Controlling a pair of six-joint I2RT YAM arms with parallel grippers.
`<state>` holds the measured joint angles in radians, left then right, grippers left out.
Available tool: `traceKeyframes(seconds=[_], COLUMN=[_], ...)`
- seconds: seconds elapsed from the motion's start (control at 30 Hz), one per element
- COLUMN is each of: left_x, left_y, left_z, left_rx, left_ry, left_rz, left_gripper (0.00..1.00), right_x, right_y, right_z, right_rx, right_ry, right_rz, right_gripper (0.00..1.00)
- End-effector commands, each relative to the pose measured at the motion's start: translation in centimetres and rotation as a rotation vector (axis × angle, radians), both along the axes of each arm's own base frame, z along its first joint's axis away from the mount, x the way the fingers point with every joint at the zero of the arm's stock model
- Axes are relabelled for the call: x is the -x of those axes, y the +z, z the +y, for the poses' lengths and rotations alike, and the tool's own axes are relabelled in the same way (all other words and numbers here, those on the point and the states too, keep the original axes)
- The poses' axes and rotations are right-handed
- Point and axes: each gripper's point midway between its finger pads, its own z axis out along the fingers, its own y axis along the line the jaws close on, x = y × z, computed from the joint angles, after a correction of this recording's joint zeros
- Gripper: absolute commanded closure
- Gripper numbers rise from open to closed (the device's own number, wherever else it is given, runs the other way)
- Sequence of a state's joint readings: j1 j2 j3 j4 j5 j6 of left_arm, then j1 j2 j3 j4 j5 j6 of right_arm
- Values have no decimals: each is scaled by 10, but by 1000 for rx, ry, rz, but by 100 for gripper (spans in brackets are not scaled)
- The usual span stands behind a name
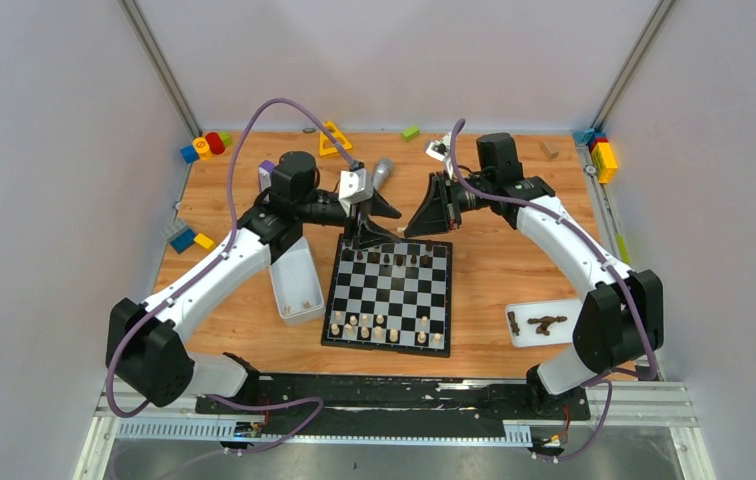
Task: Set up the chess pieces on the board
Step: Place the chess piece on the chessboard.
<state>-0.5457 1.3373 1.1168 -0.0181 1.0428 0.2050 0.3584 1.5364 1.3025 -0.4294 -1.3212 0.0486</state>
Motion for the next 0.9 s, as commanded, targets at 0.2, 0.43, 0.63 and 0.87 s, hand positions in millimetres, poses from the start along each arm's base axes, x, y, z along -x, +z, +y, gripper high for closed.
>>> traceKeyframes(seconds=[0.2, 0.43, 0.63, 0.87], left_x=[-2, -6, -4, -3], left_y=[-4, -7, -6, -8], left_z=[-3, -3, -7, -8], left_rx=[-11, -24, -24, -28], left_ry=[4, 19, 8, -1], left_rz=[-45, -58, -54, -52], left_gripper=[42, 49, 53, 66], right_x=[-2, -2, -3, -4], right_y=[14, 13, 11, 9], right_z=[1, 1, 1, 2], right_rx=[-45, -47, -44, -43], right_ry=[29, 32, 30, 31], right_rz=[-44, -38, -34, -27], right_gripper=[100, 100, 100, 99])
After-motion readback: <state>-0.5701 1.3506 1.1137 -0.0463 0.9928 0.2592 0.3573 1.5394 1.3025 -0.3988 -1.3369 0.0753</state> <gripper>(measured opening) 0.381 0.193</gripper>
